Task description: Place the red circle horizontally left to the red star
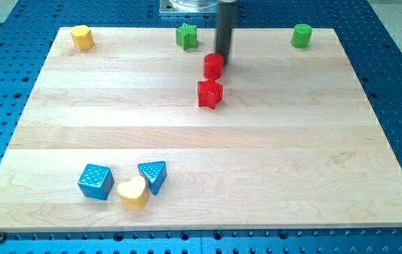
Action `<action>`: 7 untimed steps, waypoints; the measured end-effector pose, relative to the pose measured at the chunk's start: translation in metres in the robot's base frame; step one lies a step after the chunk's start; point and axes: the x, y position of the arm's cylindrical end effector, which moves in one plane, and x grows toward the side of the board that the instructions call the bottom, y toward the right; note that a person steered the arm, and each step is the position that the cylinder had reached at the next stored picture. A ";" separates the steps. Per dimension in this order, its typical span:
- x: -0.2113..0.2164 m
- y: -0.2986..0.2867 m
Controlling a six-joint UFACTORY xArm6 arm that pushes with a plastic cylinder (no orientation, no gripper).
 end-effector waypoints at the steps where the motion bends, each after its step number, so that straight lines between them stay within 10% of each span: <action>1: 0.004 -0.037; 3: 0.003 0.041; 7: 0.038 -0.015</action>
